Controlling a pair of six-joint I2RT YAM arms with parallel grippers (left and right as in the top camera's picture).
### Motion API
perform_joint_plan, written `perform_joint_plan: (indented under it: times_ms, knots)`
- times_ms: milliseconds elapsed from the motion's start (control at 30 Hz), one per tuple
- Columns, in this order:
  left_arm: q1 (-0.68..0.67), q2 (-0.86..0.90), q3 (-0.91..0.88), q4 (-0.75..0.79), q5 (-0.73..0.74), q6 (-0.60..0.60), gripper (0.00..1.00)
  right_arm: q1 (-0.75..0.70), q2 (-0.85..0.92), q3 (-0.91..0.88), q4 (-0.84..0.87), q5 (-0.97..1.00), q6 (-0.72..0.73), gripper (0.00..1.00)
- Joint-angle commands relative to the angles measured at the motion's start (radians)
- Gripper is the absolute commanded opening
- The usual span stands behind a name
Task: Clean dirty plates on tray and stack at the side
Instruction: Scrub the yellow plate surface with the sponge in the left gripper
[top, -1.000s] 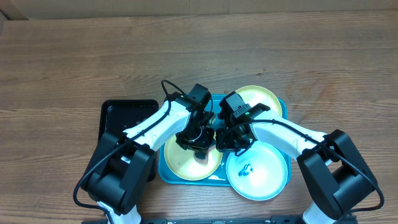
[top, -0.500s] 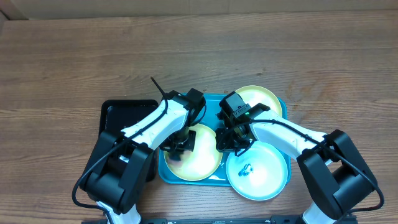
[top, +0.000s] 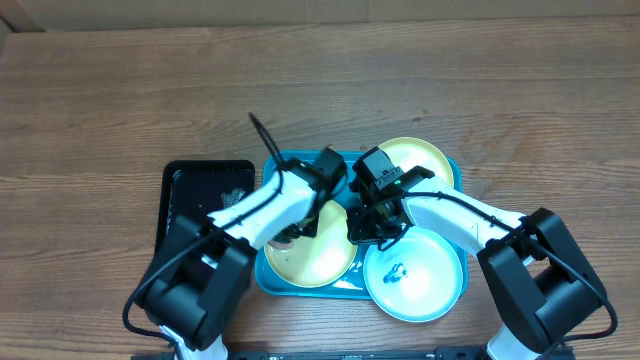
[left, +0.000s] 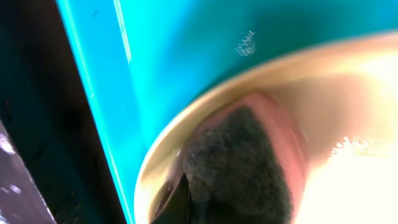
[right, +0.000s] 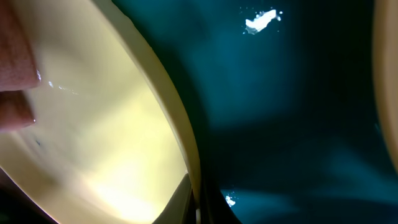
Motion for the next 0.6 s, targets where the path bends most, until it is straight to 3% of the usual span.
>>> perform_joint_plan:
  times_ms: [0,267,433,567]
  knots:
    - [-0.090,0.020,-0.052,0.056,0.042,0.061,0.04,0.006,0.005,-0.006,0.024,-0.040,-0.033,0.04]
    - [-0.116,0.020,-0.061,0.052,0.167,0.036,0.04,0.006,0.005,-0.006,0.110,-0.077,0.014,0.04]
    - [-0.115,0.020,-0.061,0.011,0.283,0.083,0.04,0.003,0.005,-0.006,0.111,-0.077,0.013,0.04]
    - [-0.098,0.020,-0.060,-0.030,0.301,0.031,0.04,-0.016,0.005,-0.006,0.127,-0.077,0.064,0.04]
